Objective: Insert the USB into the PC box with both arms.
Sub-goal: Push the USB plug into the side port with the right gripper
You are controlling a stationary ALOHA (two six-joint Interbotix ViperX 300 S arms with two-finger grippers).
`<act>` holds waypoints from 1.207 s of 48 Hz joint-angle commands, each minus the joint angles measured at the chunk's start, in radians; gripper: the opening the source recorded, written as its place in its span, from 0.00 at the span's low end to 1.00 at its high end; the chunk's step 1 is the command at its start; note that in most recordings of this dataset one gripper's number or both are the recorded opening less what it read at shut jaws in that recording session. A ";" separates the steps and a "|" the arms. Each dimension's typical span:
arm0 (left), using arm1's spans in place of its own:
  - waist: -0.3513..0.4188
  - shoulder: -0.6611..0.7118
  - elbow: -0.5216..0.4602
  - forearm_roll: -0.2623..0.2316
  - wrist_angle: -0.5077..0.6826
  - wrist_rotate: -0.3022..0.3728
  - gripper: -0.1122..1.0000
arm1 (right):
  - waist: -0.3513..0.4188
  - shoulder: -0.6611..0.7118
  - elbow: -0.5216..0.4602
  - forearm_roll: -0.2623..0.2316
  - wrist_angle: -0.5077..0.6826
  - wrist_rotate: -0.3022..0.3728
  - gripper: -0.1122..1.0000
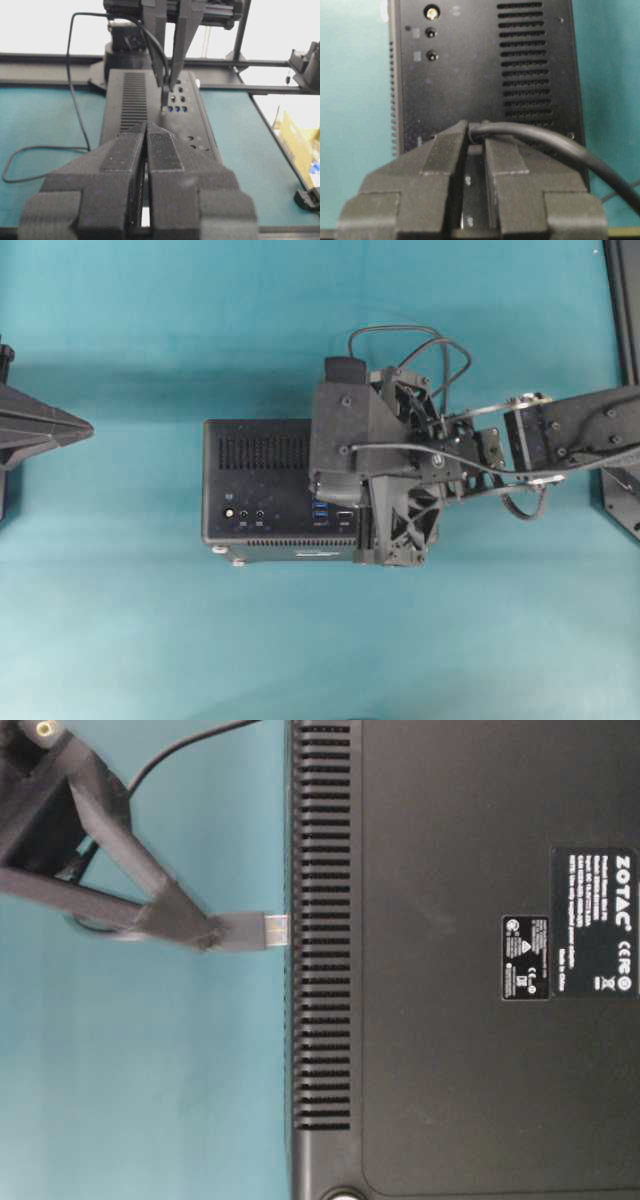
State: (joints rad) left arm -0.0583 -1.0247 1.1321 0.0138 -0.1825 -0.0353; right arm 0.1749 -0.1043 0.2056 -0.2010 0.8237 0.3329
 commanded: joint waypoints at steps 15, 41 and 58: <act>-0.002 0.005 -0.011 0.003 -0.006 -0.002 0.10 | 0.005 -0.008 -0.005 0.003 0.006 0.006 0.21; 0.000 0.005 -0.009 0.003 -0.005 -0.005 0.10 | 0.014 -0.003 0.002 0.032 0.003 0.006 0.21; -0.002 0.003 -0.009 0.003 -0.005 -0.006 0.10 | -0.018 -0.005 0.006 0.018 0.006 -0.002 0.21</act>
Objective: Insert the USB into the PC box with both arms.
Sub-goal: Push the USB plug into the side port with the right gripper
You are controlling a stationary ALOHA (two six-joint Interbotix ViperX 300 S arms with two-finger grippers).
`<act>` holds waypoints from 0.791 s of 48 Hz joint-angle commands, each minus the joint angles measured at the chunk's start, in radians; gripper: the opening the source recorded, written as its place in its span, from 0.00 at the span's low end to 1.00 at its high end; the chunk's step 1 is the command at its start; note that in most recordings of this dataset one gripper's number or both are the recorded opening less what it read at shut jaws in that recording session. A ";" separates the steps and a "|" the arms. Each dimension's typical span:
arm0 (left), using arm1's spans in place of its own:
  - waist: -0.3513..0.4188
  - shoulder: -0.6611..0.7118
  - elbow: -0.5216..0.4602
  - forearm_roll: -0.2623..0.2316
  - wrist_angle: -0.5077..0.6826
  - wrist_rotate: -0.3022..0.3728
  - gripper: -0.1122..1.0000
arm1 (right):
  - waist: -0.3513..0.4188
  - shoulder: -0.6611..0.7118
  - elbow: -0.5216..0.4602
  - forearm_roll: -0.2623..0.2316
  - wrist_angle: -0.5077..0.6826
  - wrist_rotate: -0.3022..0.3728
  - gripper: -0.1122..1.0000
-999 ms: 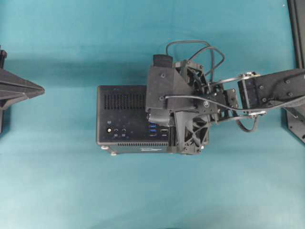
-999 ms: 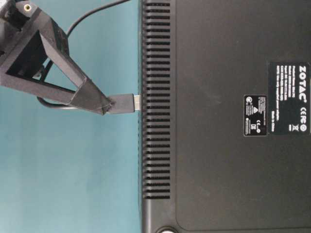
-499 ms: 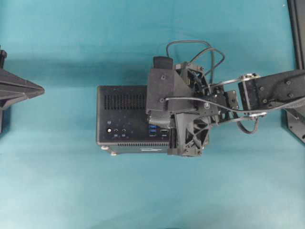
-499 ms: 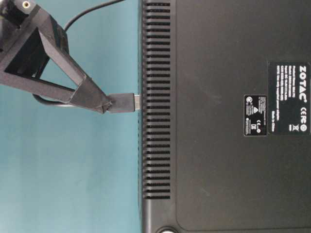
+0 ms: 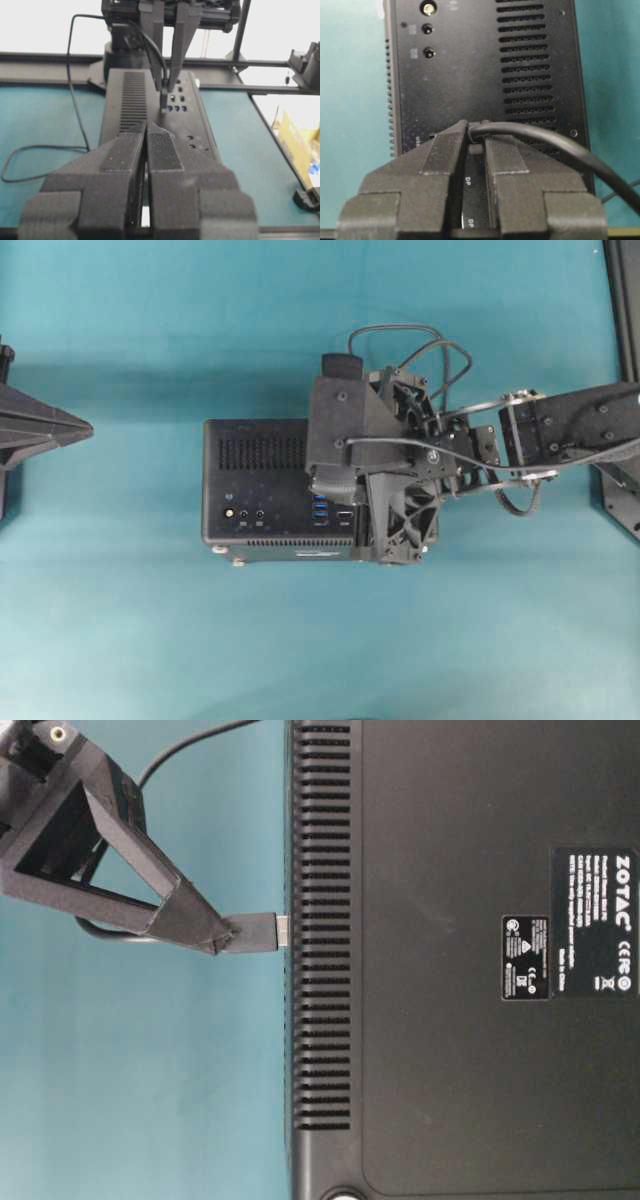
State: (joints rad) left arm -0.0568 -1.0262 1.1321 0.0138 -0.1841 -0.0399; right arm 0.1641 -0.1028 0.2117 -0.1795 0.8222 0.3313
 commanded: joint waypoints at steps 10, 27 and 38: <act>-0.003 0.006 -0.009 0.002 -0.003 -0.002 0.10 | 0.008 -0.006 0.002 0.006 0.005 0.003 0.21; -0.003 0.006 -0.005 0.003 -0.005 -0.002 0.10 | 0.035 -0.005 0.000 0.034 0.003 0.008 0.21; -0.003 0.006 -0.005 0.002 -0.005 -0.002 0.10 | 0.005 -0.003 0.015 0.031 0.002 0.005 0.21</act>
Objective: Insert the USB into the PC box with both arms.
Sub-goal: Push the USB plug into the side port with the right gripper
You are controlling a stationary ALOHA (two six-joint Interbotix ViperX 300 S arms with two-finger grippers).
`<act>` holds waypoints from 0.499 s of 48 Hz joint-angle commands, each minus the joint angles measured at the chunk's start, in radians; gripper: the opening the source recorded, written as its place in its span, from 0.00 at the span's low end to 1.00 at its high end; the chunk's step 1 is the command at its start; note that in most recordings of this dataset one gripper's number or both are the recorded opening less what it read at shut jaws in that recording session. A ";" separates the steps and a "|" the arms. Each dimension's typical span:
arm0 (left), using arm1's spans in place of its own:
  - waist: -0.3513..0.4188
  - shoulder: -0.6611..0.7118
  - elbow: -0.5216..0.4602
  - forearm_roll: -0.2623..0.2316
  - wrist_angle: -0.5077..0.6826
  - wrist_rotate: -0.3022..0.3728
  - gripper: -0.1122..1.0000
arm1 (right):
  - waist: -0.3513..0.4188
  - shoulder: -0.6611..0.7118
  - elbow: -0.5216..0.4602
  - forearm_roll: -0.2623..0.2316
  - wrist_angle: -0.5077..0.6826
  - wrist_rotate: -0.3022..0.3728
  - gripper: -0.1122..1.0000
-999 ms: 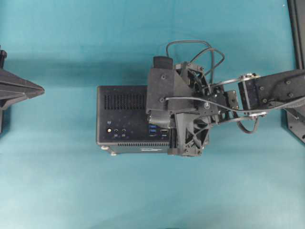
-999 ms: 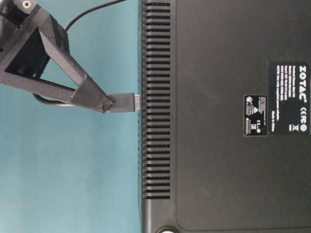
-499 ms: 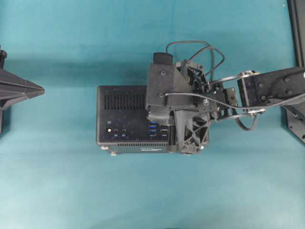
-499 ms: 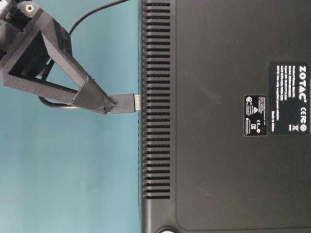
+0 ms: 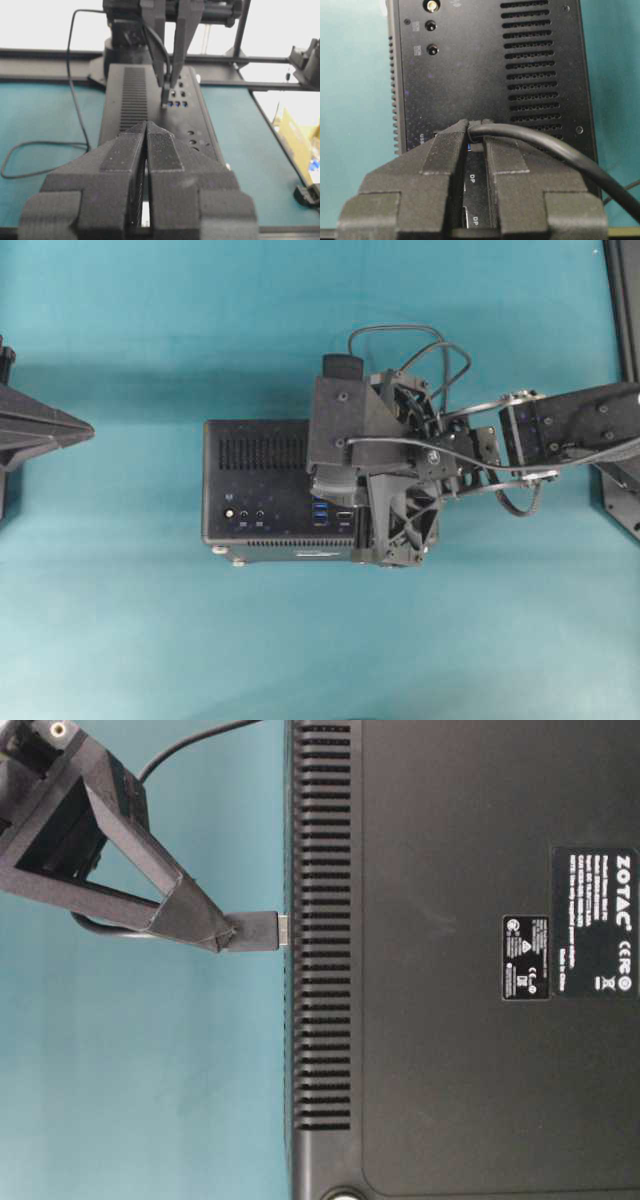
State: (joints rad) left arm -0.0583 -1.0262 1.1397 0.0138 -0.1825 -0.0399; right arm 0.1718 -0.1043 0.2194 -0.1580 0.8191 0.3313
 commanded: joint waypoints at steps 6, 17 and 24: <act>-0.002 0.006 -0.012 0.002 -0.006 -0.002 0.10 | -0.018 -0.002 0.009 0.008 0.006 0.000 0.21; 0.000 0.003 -0.008 0.002 -0.006 -0.002 0.10 | -0.015 0.002 0.009 0.014 0.003 0.000 0.21; -0.002 0.002 -0.005 0.003 -0.006 -0.002 0.10 | 0.008 0.008 0.005 0.035 -0.002 0.002 0.21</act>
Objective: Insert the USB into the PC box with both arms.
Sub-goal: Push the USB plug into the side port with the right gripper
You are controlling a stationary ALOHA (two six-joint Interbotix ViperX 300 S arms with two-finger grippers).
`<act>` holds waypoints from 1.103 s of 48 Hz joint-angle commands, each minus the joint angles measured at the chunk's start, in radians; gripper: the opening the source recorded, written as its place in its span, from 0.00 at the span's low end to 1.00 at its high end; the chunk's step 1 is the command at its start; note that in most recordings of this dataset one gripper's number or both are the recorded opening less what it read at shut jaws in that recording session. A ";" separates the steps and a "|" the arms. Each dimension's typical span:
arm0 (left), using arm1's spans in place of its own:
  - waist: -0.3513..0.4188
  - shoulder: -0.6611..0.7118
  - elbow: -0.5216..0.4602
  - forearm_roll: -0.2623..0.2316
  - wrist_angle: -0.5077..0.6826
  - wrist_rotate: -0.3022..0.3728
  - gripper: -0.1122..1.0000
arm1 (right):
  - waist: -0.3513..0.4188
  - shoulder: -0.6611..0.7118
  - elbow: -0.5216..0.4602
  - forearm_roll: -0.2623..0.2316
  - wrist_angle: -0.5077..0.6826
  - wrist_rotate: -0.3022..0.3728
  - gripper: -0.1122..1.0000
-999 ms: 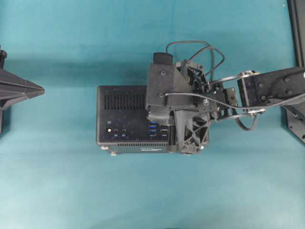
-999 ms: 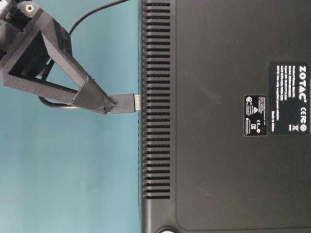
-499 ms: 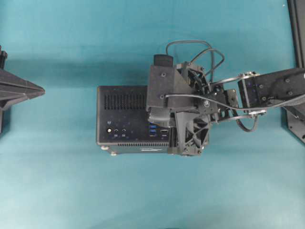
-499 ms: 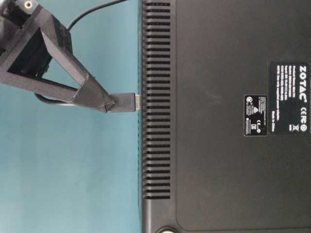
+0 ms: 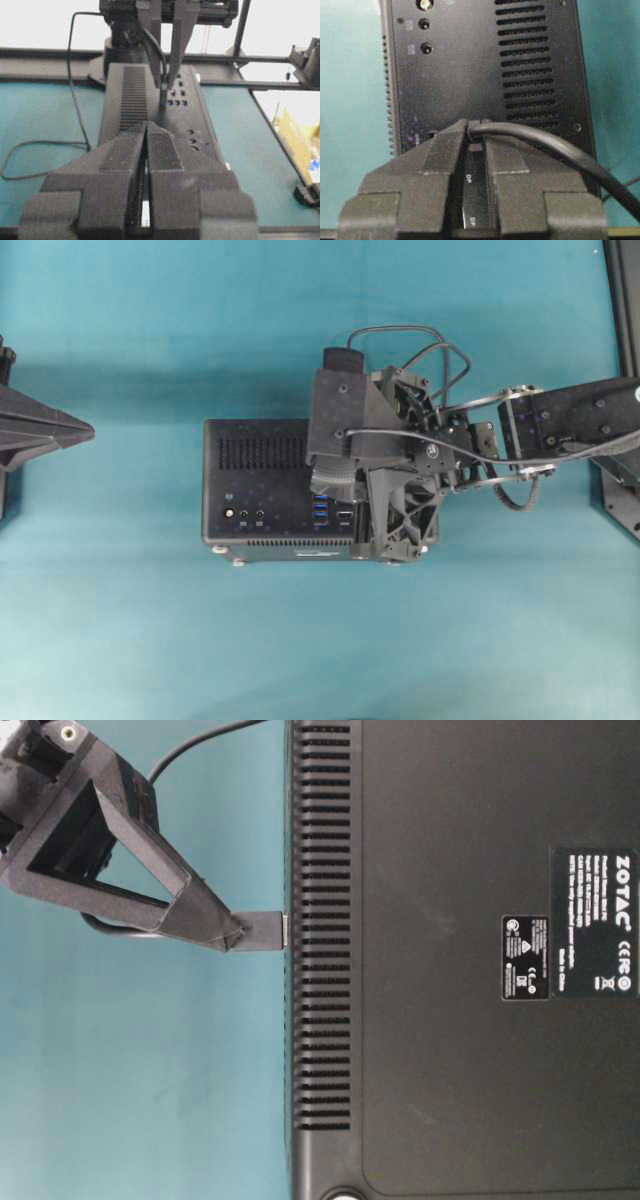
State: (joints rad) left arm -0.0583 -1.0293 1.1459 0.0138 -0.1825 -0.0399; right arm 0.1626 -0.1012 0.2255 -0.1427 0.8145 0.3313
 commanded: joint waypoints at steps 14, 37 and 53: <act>-0.002 0.006 -0.011 0.002 -0.005 -0.002 0.10 | 0.020 0.008 -0.003 0.038 0.002 0.002 0.21; -0.002 -0.002 -0.014 0.003 -0.006 -0.002 0.10 | -0.017 -0.006 -0.003 0.025 0.028 -0.002 0.21; 0.000 -0.002 -0.009 0.002 -0.006 -0.002 0.10 | 0.038 0.020 -0.006 0.069 0.003 0.005 0.21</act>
State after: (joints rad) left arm -0.0568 -1.0354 1.1474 0.0138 -0.1825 -0.0399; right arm 0.1626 -0.0920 0.2178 -0.0982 0.8191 0.3313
